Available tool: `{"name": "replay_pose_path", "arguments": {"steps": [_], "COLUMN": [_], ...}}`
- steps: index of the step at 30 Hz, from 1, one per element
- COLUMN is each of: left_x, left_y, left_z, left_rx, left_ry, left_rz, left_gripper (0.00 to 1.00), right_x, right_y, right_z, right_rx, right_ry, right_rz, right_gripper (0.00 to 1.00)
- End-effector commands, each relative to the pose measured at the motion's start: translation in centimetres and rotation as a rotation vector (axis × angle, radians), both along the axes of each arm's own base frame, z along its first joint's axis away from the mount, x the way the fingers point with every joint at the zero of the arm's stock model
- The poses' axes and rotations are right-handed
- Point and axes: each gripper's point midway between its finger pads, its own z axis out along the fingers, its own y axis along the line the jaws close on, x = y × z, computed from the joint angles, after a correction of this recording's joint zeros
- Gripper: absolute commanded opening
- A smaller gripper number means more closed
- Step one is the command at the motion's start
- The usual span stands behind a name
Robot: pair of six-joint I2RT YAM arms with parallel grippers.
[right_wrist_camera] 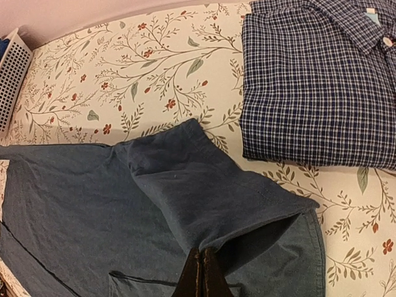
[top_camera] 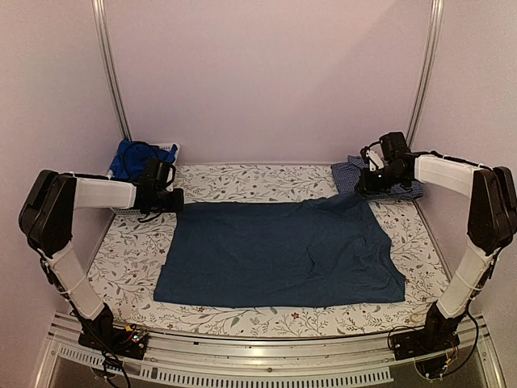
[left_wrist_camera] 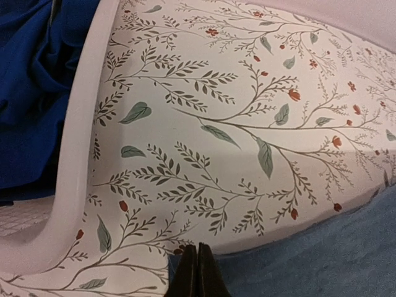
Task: Fold and stack the mixed laundry pile
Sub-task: Pick up the 1/3-folded T-shirt from the center of the board, then fold the 1/3-folded T-shirt at the center of the board.
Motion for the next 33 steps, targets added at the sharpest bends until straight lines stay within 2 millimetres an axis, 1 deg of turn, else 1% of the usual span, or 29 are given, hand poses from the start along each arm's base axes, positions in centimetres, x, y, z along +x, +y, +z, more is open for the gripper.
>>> {"name": "replay_pose_path", "arguments": {"steps": [1, 3, 6, 10, 14, 15, 17, 19, 22, 25, 29, 31, 33], "left_x": [-1.1, -2.0, -3.7, -6.0, -8.2, -8.7, -9.6, -10.5, -11.2, -11.3, -11.1, -11.0, -10.9], "left_y": [-0.5, -0.4, 0.0, 0.5, 1.0, 1.1, 1.1, 1.5, 2.5, 2.9, 2.0, 1.9, 1.9], "left_z": [2.5, 2.7, 2.7, 2.6, 1.9, 1.8, 1.3, 0.6, -0.1, -1.0, -2.1, -2.1, -1.6], "left_rx": [-0.042, -0.052, -0.06, -0.087, -0.106, -0.115, -0.133, -0.129, -0.103, -0.088, -0.102, -0.106, -0.108], "left_ry": [-0.081, -0.082, -0.071, -0.048, -0.011, -0.005, 0.014, 0.041, 0.069, 0.111, 0.157, 0.158, 0.143], "left_rz": [-0.016, -0.017, -0.004, 0.014, 0.036, 0.043, 0.048, 0.068, 0.115, 0.146, 0.121, 0.121, 0.12], "left_gripper": [0.0, 0.0, 0.0, 0.0, 0.0, 0.0, 0.0, 0.0, 0.0, 0.0, 0.0, 0.0, 0.0], "right_x": [-1.6, -2.5, -4.0, -6.3, -8.6, -9.3, -10.3, -11.2, -12.6, -13.8, -14.9, -15.3, -15.5], "right_y": [-0.8, -0.9, -1.0, -1.9, -2.4, -2.6, -2.9, -3.0, -3.0, -3.0, -2.8, -3.0, -3.2], "right_z": [2.1, 2.2, 1.8, 1.8, 0.8, 0.2, -0.4, -1.1, -1.6, -1.9, -3.0, -3.2, -2.9], "right_rx": [0.012, 0.015, 0.03, 0.029, 0.049, 0.052, 0.058, 0.069, 0.104, 0.142, 0.155, 0.151, 0.153], "right_ry": [-0.059, -0.059, -0.036, -0.03, 0.006, 0.021, 0.039, 0.062, 0.082, 0.093, 0.133, 0.145, 0.13], "right_rz": [-0.024, -0.028, -0.031, -0.068, -0.105, -0.112, -0.134, -0.152, -0.166, -0.19, -0.189, -0.202, -0.216], "right_gripper": [0.0, 0.0, 0.0, 0.0, 0.0, 0.0, 0.0, 0.0, 0.0, 0.0, 0.0, 0.0, 0.0]}}
